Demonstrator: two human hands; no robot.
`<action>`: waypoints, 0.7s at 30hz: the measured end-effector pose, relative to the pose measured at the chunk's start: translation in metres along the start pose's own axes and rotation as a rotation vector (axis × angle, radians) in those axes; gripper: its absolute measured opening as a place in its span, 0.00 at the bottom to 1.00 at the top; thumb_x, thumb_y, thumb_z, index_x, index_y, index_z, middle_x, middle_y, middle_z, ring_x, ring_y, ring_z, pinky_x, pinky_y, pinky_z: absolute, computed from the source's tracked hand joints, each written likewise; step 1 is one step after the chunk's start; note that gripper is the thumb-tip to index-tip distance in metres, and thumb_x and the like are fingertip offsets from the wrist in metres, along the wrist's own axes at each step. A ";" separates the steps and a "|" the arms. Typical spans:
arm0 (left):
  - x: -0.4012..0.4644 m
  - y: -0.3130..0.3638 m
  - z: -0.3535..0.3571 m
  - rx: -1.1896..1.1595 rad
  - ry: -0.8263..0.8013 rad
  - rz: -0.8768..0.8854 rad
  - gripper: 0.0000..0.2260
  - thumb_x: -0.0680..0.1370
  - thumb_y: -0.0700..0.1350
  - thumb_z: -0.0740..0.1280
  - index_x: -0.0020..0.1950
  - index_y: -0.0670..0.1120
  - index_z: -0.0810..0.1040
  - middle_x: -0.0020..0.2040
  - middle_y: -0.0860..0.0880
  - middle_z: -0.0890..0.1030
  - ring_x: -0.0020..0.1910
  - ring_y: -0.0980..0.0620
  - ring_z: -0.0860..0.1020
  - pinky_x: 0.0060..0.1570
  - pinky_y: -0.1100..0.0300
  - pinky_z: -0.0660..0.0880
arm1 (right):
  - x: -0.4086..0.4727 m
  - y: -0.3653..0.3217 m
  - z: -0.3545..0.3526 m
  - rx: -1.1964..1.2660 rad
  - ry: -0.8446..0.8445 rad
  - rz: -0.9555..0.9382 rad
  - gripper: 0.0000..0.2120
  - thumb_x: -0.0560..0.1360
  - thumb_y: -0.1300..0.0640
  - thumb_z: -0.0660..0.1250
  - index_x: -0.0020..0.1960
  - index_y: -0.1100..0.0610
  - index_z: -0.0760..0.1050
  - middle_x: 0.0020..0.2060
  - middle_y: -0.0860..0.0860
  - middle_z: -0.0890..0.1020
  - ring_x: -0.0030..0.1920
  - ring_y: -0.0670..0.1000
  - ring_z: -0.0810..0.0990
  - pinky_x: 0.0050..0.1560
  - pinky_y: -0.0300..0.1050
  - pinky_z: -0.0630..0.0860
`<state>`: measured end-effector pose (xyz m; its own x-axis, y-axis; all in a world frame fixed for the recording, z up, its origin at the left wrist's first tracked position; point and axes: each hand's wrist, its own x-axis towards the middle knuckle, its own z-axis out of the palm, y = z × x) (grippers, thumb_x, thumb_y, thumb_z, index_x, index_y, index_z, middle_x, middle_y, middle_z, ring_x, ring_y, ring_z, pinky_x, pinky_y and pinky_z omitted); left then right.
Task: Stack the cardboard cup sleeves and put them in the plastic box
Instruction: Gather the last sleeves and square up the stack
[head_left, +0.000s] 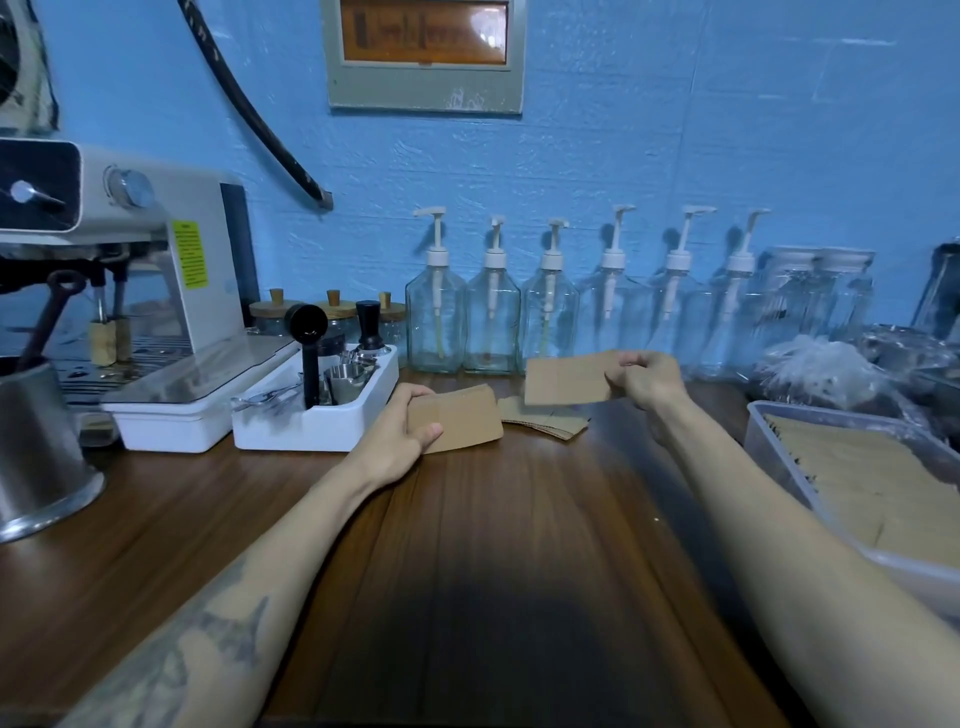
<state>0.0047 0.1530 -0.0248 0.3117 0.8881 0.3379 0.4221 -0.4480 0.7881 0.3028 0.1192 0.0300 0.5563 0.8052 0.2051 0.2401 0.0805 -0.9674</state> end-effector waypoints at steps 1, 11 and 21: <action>0.000 0.000 0.000 0.005 -0.007 -0.009 0.17 0.80 0.42 0.67 0.67 0.48 0.67 0.60 0.47 0.74 0.59 0.49 0.73 0.53 0.61 0.70 | -0.009 0.001 -0.001 0.056 0.020 -0.001 0.11 0.75 0.72 0.63 0.42 0.57 0.76 0.34 0.51 0.78 0.33 0.47 0.75 0.24 0.30 0.68; -0.004 0.002 -0.003 -0.116 -0.076 -0.028 0.28 0.71 0.49 0.78 0.65 0.50 0.67 0.57 0.53 0.75 0.55 0.56 0.76 0.54 0.59 0.75 | -0.067 0.009 0.053 0.003 -0.352 -0.126 0.08 0.75 0.74 0.66 0.51 0.64 0.72 0.33 0.55 0.76 0.25 0.42 0.78 0.29 0.36 0.77; 0.001 -0.002 0.001 -0.075 -0.036 0.104 0.14 0.78 0.41 0.70 0.61 0.47 0.71 0.54 0.52 0.76 0.53 0.55 0.76 0.51 0.68 0.73 | -0.075 0.021 0.073 -0.495 -0.483 -0.579 0.33 0.79 0.57 0.65 0.79 0.46 0.53 0.69 0.48 0.61 0.69 0.47 0.65 0.71 0.45 0.63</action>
<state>0.0048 0.1548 -0.0265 0.3812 0.8322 0.4026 0.3217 -0.5277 0.7862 0.2085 0.1034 -0.0168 -0.1266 0.8853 0.4474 0.7562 0.3781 -0.5340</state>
